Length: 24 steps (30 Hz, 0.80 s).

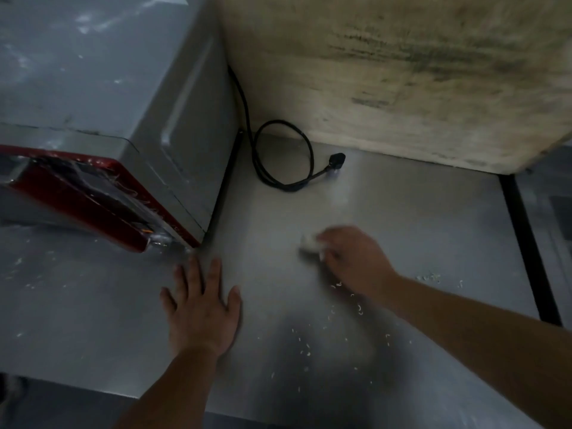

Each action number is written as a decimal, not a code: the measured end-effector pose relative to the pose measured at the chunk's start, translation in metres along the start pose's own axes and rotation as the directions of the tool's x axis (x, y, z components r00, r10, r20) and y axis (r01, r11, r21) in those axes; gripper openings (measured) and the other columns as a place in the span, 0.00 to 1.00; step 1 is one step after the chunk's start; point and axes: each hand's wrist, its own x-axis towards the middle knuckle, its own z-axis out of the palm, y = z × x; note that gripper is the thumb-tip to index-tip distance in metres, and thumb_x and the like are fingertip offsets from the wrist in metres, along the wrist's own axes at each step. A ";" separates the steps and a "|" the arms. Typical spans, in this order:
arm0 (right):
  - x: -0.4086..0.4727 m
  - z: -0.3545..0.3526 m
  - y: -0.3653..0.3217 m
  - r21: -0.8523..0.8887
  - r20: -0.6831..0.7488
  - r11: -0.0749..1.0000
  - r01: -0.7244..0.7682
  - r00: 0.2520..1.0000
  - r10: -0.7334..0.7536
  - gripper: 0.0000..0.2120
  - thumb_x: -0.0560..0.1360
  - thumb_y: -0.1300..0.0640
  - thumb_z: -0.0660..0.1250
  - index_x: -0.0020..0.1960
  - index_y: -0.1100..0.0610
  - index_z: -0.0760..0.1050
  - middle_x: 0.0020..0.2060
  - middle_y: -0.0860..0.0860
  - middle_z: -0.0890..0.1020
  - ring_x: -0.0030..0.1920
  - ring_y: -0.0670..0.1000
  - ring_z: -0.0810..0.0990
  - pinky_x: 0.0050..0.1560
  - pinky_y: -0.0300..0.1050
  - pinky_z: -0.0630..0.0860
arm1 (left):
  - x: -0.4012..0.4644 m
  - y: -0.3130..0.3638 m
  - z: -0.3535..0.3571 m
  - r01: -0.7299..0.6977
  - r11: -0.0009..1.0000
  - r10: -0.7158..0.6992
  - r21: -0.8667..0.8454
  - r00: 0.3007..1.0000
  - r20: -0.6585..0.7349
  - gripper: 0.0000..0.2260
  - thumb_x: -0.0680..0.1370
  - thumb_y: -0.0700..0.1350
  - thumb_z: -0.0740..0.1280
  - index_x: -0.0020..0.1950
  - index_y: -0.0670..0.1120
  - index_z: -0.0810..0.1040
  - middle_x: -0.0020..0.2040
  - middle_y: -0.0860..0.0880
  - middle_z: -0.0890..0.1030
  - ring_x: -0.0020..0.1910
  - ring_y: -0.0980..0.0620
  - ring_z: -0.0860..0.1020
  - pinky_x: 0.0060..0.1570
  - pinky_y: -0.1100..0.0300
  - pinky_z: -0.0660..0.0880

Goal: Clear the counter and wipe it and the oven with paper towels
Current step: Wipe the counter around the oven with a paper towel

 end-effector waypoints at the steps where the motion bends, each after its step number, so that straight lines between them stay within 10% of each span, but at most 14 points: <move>1: 0.026 -0.003 0.009 -0.010 -0.082 0.995 -0.096 0.992 0.095 0.16 0.76 0.58 0.67 0.63 0.55 0.79 0.60 0.53 0.81 0.61 0.55 0.76 0.64 0.45 0.70 | 0.000 0.000 -0.001 -0.002 1.000 0.002 0.001 1.000 -0.007 0.32 0.80 0.66 0.42 0.81 0.57 0.36 0.82 0.47 0.38 0.80 0.42 0.38 0.77 0.40 0.43; 8: 0.100 0.026 0.018 -0.107 -0.179 0.938 -0.329 0.935 0.307 0.18 0.77 0.61 0.62 0.65 0.55 0.77 0.61 0.58 0.77 0.61 0.59 0.72 0.63 0.48 0.68 | 0.002 -0.002 -0.001 -0.026 1.000 0.026 0.002 1.000 -0.011 0.34 0.76 0.66 0.37 0.82 0.56 0.40 0.82 0.46 0.41 0.81 0.44 0.40 0.77 0.43 0.42; 13: 0.010 0.050 -0.035 -0.059 0.025 0.998 0.035 0.999 -0.034 0.17 0.72 0.62 0.68 0.61 0.55 0.81 0.57 0.54 0.80 0.58 0.57 0.76 0.60 0.50 0.76 | 0.000 -0.003 0.000 -0.031 0.999 0.030 -0.040 0.999 -0.026 0.32 0.80 0.64 0.44 0.82 0.56 0.45 0.83 0.47 0.44 0.81 0.43 0.42 0.78 0.42 0.45; 18: -0.062 0.039 -0.037 0.032 0.161 0.925 0.378 0.912 -0.378 0.15 0.70 0.60 0.69 0.56 0.53 0.82 0.55 0.50 0.82 0.54 0.53 0.78 0.58 0.44 0.74 | -0.002 -0.002 -0.002 -0.030 0.999 0.029 -0.030 0.999 -0.026 0.31 0.80 0.64 0.43 0.82 0.56 0.45 0.83 0.47 0.44 0.81 0.44 0.42 0.78 0.43 0.45; 24: 0.026 -0.009 0.022 0.002 -0.159 0.976 -0.218 0.964 0.215 0.14 0.76 0.57 0.66 0.61 0.54 0.81 0.57 0.54 0.82 0.57 0.56 0.78 0.58 0.43 0.71 | 0.001 -0.002 0.001 -0.027 0.999 0.026 -0.018 0.999 -0.046 0.33 0.78 0.64 0.42 0.82 0.55 0.48 0.83 0.46 0.47 0.81 0.43 0.45 0.77 0.43 0.47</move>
